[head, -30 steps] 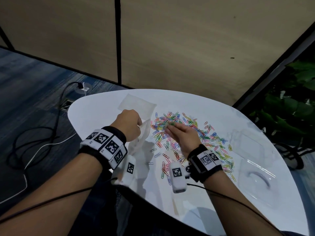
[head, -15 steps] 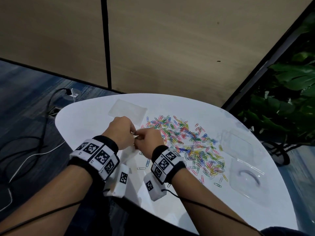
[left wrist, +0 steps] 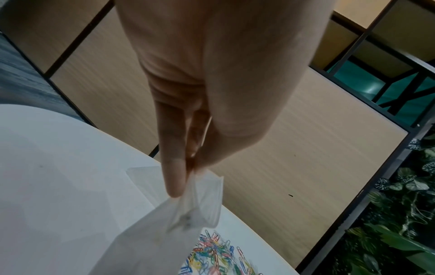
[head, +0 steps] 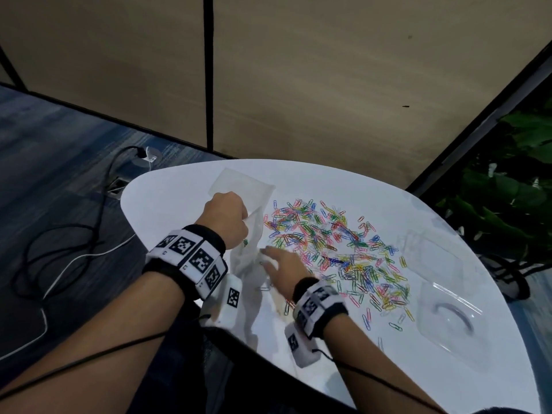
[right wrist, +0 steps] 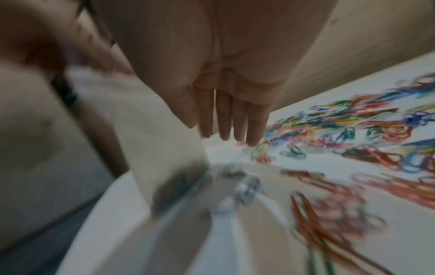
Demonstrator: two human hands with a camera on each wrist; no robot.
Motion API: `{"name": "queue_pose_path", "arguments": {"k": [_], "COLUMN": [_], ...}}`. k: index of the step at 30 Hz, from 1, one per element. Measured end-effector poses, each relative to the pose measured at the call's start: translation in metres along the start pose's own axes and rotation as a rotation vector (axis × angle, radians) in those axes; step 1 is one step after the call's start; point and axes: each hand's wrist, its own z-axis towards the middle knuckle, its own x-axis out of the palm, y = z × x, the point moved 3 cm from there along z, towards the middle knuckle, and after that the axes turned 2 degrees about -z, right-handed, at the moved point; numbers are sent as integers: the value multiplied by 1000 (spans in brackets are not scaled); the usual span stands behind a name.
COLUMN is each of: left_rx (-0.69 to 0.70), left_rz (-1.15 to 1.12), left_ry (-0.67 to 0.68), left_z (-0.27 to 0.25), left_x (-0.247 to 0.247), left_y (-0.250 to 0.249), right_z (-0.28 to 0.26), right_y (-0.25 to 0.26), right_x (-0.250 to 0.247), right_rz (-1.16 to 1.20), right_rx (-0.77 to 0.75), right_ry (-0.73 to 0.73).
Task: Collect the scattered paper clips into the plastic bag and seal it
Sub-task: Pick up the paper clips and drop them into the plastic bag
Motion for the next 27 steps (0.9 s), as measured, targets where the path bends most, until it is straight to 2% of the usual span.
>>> {"name": "queue_pose_path", "arguments": {"k": [1, 3, 7, 9, 11, 13, 16, 21, 23, 25, 27], "left_rx": [2, 9, 6, 8, 12, 14, 21, 16, 19, 22, 26], "left_rz": [6, 11, 19, 24, 32, 38, 43, 60, 66, 66, 69], "left_ry": [5, 12, 28, 28, 30, 40, 60, 68, 71, 76, 87], "left_z": [0, 1, 2, 2, 1, 1, 1, 2, 2, 2, 2], "left_x": [0, 0, 0, 1, 3, 6, 9, 10, 11, 12, 14], "left_y": [0, 0, 0, -1, -3, -5, -7, -7, -6, -7, -8], "right_z": [-1, -8, -43, -58, -63, -61, -59, -45, -35, -24, -17], "right_y": [2, 4, -24, -54, -77, -94, -96, -88, -83, -83, -87], "right_x": [17, 42, 64, 61, 52, 47, 47, 53, 47, 38, 24], "right_rz": [-104, -308, -614, -777, -862, -850, -815, -693, -678, -623, -516], "right_rx": [-38, -149, -427, -470, -390, -310, -288, -336, -336, -259, -142], "right_ry": [92, 185, 196, 176, 151, 185, 254, 21, -17, 7, -58]}}
